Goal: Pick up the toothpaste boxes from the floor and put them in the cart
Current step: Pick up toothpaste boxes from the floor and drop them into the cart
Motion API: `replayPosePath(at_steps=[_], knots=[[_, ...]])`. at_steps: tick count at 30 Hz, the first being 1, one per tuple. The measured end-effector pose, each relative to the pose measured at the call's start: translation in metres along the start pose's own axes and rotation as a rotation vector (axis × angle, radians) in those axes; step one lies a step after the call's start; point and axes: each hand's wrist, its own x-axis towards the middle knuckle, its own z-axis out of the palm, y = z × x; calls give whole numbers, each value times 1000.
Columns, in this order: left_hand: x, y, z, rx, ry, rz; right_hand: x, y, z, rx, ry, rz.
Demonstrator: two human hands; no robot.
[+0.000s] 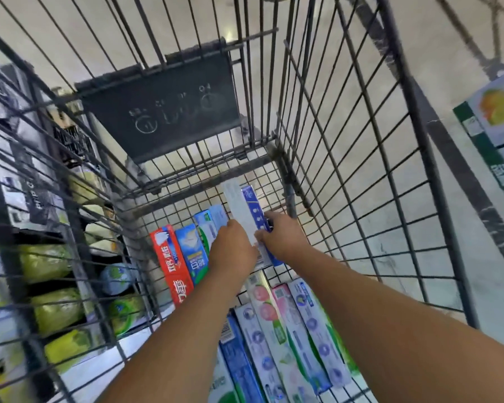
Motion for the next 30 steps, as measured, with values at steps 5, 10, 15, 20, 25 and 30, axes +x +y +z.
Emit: replayPosePath(at_steps=[5, 10, 15, 20, 25, 30], knots=[[-28, -13, -44, 45, -107, 30, -33, -10, -27, -2, -7, 15], [-79, -4, -124, 263, -242, 77, -104, -37, -78, -71, -49, 31], [-165, 39, -215, 503, -197, 271, -219, -92, -136, -75, -39, -109], [-257, 65, -279, 635, -160, 393, -336, -129, -182, -286, 74, -197], [-323, 69, -315, 698, -78, 420, -397, -143, -204, -560, 167, -210], [-385, 58, -335, 687, 74, 342, -426, -162, -209, -708, 293, -383]])
